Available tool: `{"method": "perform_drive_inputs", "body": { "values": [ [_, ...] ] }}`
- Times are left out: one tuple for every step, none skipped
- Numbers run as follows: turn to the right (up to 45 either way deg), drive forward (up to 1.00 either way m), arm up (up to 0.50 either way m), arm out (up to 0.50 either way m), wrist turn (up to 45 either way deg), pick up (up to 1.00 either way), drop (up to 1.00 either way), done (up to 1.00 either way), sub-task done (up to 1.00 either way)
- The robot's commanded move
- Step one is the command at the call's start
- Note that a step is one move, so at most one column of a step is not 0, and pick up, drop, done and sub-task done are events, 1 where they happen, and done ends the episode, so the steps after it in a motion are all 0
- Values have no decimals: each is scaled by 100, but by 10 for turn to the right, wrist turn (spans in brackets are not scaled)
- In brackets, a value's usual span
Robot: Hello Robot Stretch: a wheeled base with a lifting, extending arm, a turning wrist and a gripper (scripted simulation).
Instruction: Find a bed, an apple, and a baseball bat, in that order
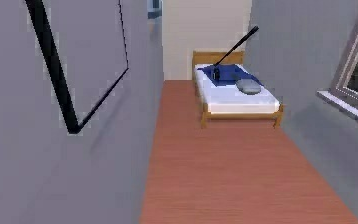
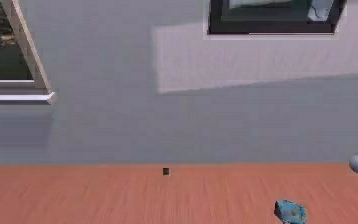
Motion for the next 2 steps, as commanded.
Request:
{"method": "perform_drive_inputs", "body": {
  "values": [
    [0, 100, 0, 0, 0, 0, 0, 0, 0],
    [0, 100, 0, 0, 0, 0, 0, 0, 0]
  ]
}}
